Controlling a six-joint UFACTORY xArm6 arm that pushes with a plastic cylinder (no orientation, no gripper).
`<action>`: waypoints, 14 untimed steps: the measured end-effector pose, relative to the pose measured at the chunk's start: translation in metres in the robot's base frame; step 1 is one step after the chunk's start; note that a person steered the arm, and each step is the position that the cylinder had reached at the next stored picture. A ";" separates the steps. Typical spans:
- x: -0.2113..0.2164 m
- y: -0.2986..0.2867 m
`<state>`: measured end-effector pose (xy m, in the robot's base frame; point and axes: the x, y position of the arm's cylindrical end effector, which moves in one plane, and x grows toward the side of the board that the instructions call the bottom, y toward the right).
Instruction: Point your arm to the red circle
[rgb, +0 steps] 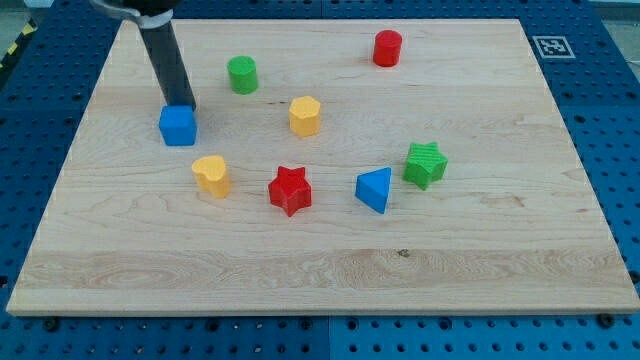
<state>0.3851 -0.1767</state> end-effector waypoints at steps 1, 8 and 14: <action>0.029 0.000; -0.069 -0.013; -0.187 0.295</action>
<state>0.1979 0.1181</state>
